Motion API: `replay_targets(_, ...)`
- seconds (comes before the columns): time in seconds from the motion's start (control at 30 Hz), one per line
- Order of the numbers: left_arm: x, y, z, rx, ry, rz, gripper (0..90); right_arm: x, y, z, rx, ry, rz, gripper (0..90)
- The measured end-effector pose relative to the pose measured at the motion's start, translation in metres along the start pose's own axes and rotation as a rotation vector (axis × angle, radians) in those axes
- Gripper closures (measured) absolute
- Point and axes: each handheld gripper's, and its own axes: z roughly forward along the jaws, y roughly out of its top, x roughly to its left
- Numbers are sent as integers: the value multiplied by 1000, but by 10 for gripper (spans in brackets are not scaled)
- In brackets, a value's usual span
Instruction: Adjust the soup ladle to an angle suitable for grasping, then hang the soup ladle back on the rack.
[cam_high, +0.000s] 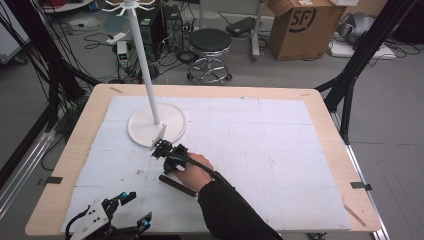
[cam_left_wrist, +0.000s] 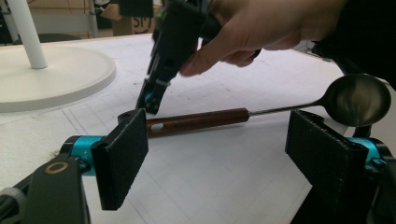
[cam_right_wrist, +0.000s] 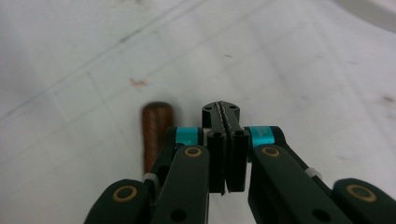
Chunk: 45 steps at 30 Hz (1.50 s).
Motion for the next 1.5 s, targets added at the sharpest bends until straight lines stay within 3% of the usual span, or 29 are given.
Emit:
replay_targets(0.1, 1, 0, -1, -2, 3, -3, 218, -17, -14, -28, -108, -3, 55, 751)
replay_targets(0.2, 1, 0, -1, 1, 4, 0, 218, -28, -33, -53, -218, 7, 100, 542)
replay_targets(0.23, 1, 0, 0, 3, 3, -1, 218, -28, -33, -53, -218, 7, 100, 542)
replay_targets(0.27, 0, 0, 0, 3, 3, 2, 218, -33, -50, -68, -267, 31, 95, 383)
replay_targets(0.33, 0, 0, 1, 8, 4, 6, 218, -35, -59, -74, -288, 26, 94, 329)
replay_targets(0.37, -1, 0, 1, 9, 1, 4, 218, -38, -77, -86, -327, 13, 106, 235)
replay_targets(0.43, -1, 0, 1, 13, 3, 5, 218, -41, -98, -97, -373, 15, 120, 186)
replay_targets(0.47, -1, 0, 2, 11, 4, 4, 218, -41, -98, -97, -373, 15, 120, 186)
replay_targets(0.5, -1, 0, 2, 12, 5, 6, 218, -43, -120, -107, -429, 6, 126, 153)
replay_targets(0.53, -1, 0, 2, 14, 6, 8, 218, -43, -120, -107, -429, 6, 126, 153)
replay_targets(0.57, -1, 0, 2, 16, 5, 10, 218, -42, -132, -113, -459, 6, 138, 151)
replay_targets(0.63, -1, -1, 2, 18, 5, 9, 218, -42, -157, -124, -521, 2, 157, 144)
replay_targets(0.67, -1, -1, 3, 17, 5, 8, 218, -42, -183, -132, -584, -5, 192, 144)
replay_targets(0.73, -1, -1, 4, 21, 6, 8, 218, -41, -208, -139, -647, -8, 225, 145)
replay_targets(0.77, -1, -1, 4, 22, 5, 8, 218, -41, -208, -139, -647, -8, 225, 145)
replay_targets(0.83, -1, -1, 5, 26, 4, 11, 218, -41, -240, -146, -714, -10, 260, 149)
replay_targets(0.87, -1, -1, 6, 27, 3, 10, 218, -41, -240, -146, -714, -10, 260, 149)
replay_targets(0.93, 0, -1, 8, 32, 2, 7, 218, -39, -259, -153, -736, -36, 264, 151)
replay_targets(1.13, 0, 0, 14, 37, -3, 10, 218, -33, -271, -165, -799, -25, 261, 154)
replay_targets(1.2, 0, 0, 15, 41, -7, 15, 218, -30, -268, -168, -816, -35, 232, 154)
replay_targets(1.3, 0, 1, 15, 36, -8, 11, 218, -25, -255, -168, -844, -52, 172, 153)
replay_targets(1.33, 0, 0, 14, 37, -6, 15, 218, -22, -245, -167, -820, -31, 117, 155)
replay_targets(1.43, 1, 1, 12, 27, -5, 11, 218, -17, -234, -165, -801, -38, 86, 155)
replay_targets(1.5, 1, 1, 11, 19, -8, 2, 218, -10, -218, -160, -785, -18, 64, 156)
